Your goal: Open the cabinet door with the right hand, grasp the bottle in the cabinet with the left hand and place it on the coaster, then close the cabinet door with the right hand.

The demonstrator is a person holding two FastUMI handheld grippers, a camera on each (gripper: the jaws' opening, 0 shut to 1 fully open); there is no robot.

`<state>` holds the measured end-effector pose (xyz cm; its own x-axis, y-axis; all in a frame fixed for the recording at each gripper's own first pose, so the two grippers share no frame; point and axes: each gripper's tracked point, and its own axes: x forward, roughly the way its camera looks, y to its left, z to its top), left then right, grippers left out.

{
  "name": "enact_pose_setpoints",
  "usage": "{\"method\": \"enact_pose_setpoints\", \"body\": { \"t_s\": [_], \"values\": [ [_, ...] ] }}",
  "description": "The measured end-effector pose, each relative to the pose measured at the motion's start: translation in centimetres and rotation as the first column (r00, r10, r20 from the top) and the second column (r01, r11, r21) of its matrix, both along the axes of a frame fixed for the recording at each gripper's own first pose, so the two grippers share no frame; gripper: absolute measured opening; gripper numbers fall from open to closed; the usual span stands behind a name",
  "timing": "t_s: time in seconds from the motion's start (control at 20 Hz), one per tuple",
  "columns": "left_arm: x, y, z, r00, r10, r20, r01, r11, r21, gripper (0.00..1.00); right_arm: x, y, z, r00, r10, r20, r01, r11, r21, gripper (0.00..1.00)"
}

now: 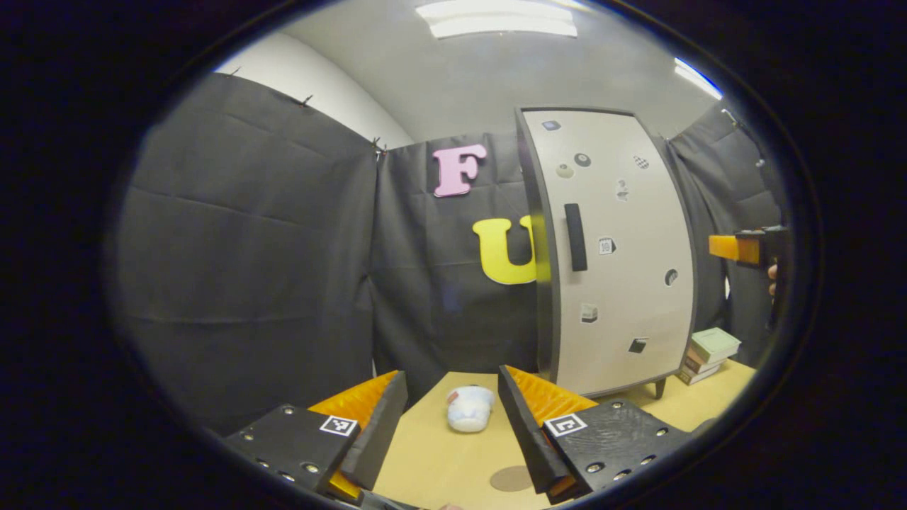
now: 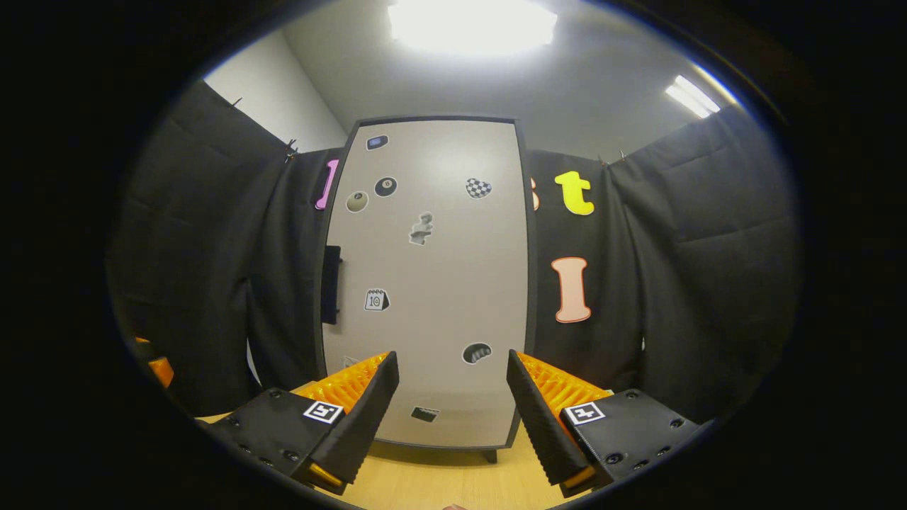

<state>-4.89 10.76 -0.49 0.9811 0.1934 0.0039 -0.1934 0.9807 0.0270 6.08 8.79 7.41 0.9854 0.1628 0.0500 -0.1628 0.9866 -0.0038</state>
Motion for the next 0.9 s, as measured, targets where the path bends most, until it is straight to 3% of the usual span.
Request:
{"method": "enact_pose_setpoints", "body": {
  "t_s": [0.3,0.9],
  "values": [
    [-2.5,4.0,-0.4,0.997,0.078,-0.014,-0.078,0.997,0.023,0.8,3.1,4.6,3.0,0.997,0.075,-0.001,-0.075,0.997,0.024,0.98],
    [-5.1,9.2,-2.3,0.979,0.195,-0.055,-0.194,0.98,0.038,0.78,9.0,13.1,3.9,0.986,0.143,-0.088,-0.142,0.99,0.016,0.97]
  ]
}}
